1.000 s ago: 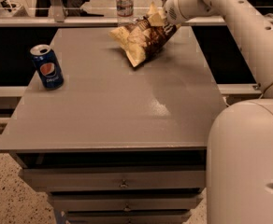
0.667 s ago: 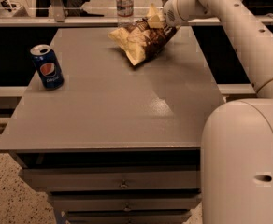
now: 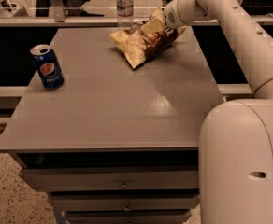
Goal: Move brown chip bag near water bottle
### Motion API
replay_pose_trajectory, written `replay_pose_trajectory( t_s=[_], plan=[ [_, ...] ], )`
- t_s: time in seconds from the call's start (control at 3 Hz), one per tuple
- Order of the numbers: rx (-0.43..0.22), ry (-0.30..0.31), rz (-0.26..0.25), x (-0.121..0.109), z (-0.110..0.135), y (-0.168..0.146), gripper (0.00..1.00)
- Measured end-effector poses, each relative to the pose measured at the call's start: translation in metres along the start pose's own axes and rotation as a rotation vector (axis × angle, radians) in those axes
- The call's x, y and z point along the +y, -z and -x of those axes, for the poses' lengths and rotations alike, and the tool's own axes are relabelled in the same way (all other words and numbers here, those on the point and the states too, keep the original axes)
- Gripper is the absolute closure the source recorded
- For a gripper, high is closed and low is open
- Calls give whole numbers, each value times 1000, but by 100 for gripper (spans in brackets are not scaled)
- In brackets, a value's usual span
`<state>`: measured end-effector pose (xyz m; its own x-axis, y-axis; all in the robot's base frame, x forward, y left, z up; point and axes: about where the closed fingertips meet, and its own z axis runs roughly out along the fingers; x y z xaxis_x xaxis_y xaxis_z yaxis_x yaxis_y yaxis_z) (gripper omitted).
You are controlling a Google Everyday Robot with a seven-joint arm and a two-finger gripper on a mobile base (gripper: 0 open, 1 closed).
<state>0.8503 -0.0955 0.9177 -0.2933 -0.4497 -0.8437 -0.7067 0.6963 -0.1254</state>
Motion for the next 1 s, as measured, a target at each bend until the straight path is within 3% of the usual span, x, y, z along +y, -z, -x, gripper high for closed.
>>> replay_pose_trajectory(
  t_s=[0.33,1.0],
  plan=[
    [-8,3,-1,-2,1,1,0],
    [-66,11,-12,-10,9,31,0]
  ],
)
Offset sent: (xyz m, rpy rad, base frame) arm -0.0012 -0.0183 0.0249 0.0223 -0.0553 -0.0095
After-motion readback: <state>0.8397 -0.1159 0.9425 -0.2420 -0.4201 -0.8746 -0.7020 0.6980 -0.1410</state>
